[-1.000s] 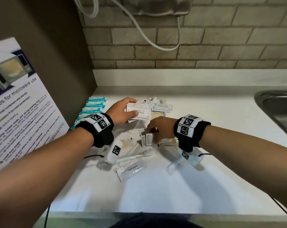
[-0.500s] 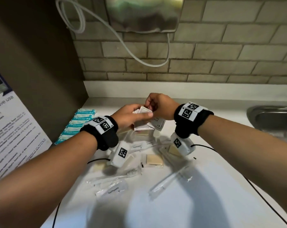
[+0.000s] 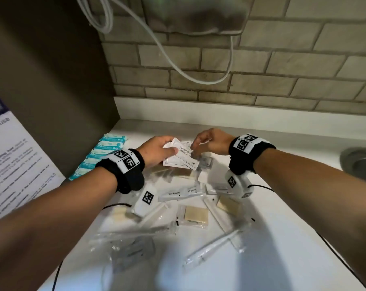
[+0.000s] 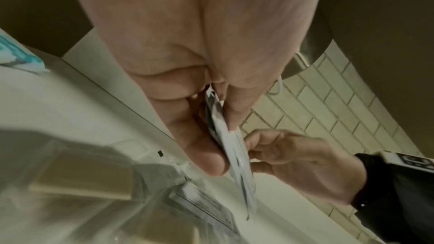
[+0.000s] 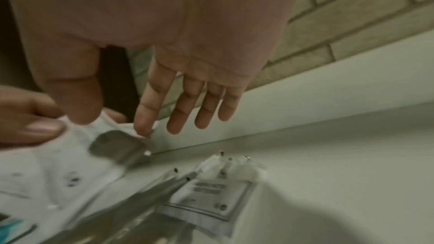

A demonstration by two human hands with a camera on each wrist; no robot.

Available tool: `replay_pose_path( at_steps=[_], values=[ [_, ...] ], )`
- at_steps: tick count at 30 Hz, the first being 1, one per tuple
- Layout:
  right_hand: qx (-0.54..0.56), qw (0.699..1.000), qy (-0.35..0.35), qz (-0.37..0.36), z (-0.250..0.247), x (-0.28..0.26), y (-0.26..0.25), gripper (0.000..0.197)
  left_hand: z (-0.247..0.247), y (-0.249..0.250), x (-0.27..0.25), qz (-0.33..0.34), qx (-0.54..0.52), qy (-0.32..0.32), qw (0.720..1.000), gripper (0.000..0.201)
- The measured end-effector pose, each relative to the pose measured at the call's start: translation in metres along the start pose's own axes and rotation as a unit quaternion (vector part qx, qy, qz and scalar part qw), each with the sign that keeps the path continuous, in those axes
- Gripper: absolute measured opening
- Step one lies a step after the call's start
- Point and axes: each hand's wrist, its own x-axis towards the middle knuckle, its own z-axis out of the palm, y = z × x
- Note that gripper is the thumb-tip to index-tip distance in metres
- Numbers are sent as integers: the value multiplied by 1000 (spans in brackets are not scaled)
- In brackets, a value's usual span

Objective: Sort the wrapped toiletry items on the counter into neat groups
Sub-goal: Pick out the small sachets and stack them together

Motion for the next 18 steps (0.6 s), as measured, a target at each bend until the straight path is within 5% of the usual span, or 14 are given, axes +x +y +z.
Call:
replay_pose_path(
  at_steps=[6,18],
  values=[
    [-238,967,-32,90,21,22,27,44,-12,-3,0,-55,-98,10,994,33],
    [-234,966,-29,105,22,9,18,40,-3,0,10,-10,-140,46,989,45]
  ],
)
